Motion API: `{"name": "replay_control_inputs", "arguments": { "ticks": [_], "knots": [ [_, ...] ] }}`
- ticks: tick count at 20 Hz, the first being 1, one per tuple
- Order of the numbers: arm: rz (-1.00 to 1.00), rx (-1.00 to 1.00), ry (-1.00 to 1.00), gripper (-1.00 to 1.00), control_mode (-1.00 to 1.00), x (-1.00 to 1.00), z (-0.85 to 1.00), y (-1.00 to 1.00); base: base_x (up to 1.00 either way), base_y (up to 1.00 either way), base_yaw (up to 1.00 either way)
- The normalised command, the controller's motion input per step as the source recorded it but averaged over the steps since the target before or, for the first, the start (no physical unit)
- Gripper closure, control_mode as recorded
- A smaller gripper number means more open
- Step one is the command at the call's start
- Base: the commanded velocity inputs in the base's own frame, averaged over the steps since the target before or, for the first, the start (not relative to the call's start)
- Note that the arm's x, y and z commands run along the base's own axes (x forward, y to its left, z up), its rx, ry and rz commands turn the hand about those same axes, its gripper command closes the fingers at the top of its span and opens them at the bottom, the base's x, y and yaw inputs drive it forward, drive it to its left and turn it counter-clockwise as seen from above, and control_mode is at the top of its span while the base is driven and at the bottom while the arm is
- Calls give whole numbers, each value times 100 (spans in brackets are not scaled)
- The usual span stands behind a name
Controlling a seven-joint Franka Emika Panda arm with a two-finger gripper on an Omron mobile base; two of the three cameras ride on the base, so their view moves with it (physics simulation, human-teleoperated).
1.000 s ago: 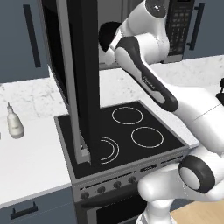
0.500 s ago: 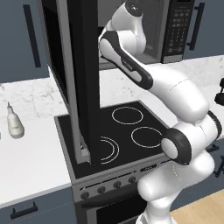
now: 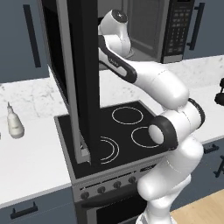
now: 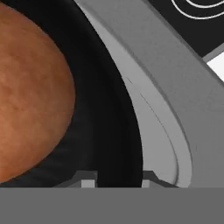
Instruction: Pick the onion from the sink and place it in the bowl. Then pick the bowl and place it in the microwave. Then close the microwave door and press the start button.
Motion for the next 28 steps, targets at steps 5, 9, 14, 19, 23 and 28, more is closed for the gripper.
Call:
{"name": "replay_control_inputs", "arguments": {
  "ticks": [5,9,14,19,23,28],
  "knots": [
    [16,0,-9,-100,-100,14,0,-33,0,0,0],
    [15,0,-15,-100,-100,-25,-4,-50,0,0,0],
    [11,0,-32,-100,-100,-83,-11,-75,0,0,0],
    [11,0,-39,-100,-100,-100,-21,-75,0,0,0],
    [12,-1,-32,-100,-100,-100,-34,-53,0,0,0],
    [19,-16,-4,-100,-100,-100,-70,-16,0,0,0]
  ]
}}
